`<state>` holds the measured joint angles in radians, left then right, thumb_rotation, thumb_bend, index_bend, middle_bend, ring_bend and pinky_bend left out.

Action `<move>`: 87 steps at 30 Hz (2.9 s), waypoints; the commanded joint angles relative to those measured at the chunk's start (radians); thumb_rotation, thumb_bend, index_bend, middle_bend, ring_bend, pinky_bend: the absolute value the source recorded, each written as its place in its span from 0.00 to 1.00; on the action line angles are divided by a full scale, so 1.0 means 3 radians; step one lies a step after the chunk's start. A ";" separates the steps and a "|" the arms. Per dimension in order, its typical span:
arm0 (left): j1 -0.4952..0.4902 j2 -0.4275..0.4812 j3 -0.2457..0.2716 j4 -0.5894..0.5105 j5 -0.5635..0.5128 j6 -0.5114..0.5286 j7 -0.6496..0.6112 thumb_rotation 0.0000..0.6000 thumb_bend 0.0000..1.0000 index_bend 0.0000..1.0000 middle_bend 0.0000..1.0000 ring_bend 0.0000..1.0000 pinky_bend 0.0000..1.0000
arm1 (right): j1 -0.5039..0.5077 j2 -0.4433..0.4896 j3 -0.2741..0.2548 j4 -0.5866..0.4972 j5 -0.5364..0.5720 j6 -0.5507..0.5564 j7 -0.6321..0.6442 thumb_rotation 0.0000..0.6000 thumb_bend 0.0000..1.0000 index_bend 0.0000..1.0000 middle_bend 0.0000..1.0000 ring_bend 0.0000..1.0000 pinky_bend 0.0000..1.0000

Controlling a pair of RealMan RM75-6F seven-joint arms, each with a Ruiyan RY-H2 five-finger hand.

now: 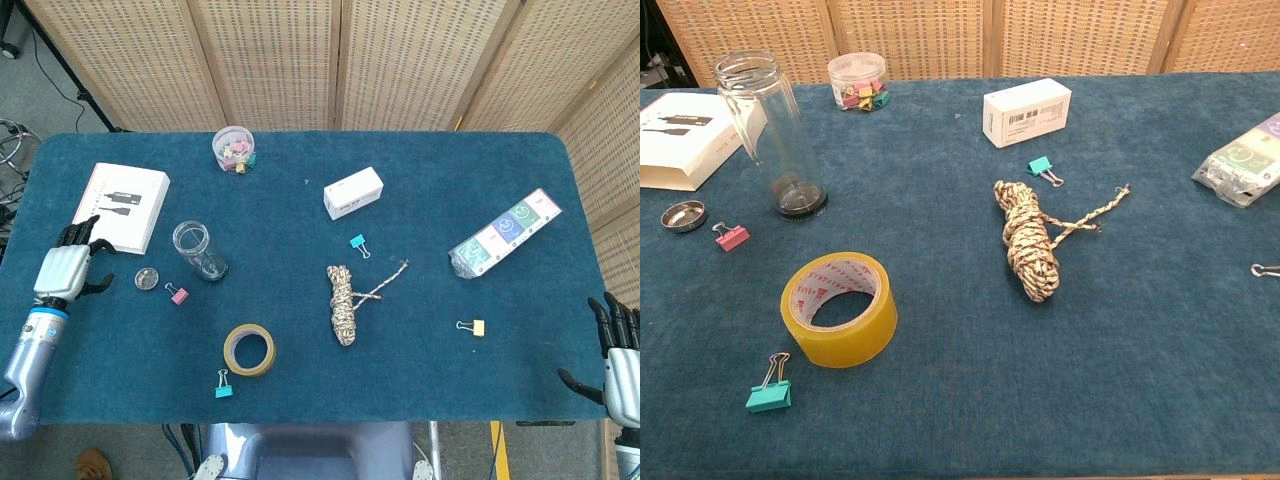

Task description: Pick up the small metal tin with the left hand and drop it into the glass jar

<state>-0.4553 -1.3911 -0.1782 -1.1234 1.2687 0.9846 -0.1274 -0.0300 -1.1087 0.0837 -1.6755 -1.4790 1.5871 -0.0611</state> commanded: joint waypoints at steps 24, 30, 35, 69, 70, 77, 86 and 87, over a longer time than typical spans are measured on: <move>-0.0174 -0.0463 0.0086 0.0313 -0.0108 -0.0149 0.0354 1.00 0.33 0.48 0.00 0.00 0.00 | 0.0001 0.0029 0.0011 0.0003 0.0017 -0.0009 0.0095 1.00 0.00 0.00 0.00 0.00 0.00; -0.0180 -0.0525 0.0086 0.0360 -0.0148 -0.0157 0.0405 1.00 0.36 0.52 0.00 0.00 0.00 | 0.0003 0.0037 0.0012 0.0004 0.0031 -0.0027 0.0126 1.00 0.00 0.00 0.00 0.00 0.00; -0.0182 -0.0546 0.0084 0.0382 -0.0158 -0.0149 0.0423 1.00 0.40 0.54 0.00 0.00 0.00 | 0.0003 0.0046 0.0018 0.0007 0.0039 -0.0028 0.0155 1.00 0.00 0.00 0.00 0.00 0.00; -0.0068 -0.0148 0.0126 -0.0194 0.0081 0.0223 0.0386 1.00 0.48 0.65 0.00 0.00 0.00 | 0.0002 0.0059 0.0015 -0.0013 0.0037 -0.0032 0.0179 1.00 0.00 0.00 0.00 0.00 0.00; -0.0054 -0.0107 0.0130 -0.0244 0.0111 0.0263 0.0362 1.00 0.48 0.65 0.00 0.00 0.00 | 0.0001 0.0059 0.0015 -0.0015 0.0037 -0.0031 0.0179 1.00 0.00 0.00 0.00 0.00 0.00; 0.0020 0.0268 0.0147 -0.0685 0.0404 0.0544 0.0056 1.00 0.48 0.65 0.00 0.00 0.00 | -0.0003 0.0059 0.0014 -0.0024 0.0031 -0.0021 0.0173 1.00 0.00 0.00 0.00 0.00 0.00; -0.0010 0.0667 0.0009 -0.1245 0.0518 0.0754 0.0054 1.00 0.48 0.65 0.00 0.00 0.00 | -0.0002 0.0067 0.0014 -0.0031 0.0036 -0.0027 0.0179 1.00 0.00 0.00 0.00 0.00 0.00; -0.0030 0.0696 -0.0005 -0.1300 0.0508 0.0728 0.0067 1.00 0.48 0.65 0.00 0.00 0.00 | -0.0002 0.0068 0.0015 -0.0032 0.0036 -0.0026 0.0178 1.00 0.00 0.00 0.00 0.00 0.00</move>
<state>-0.4525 -1.2045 -0.1644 -1.4806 1.4220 1.2080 -0.1155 -0.0307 -1.0885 0.0880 -1.6851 -1.4681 1.5792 -0.0078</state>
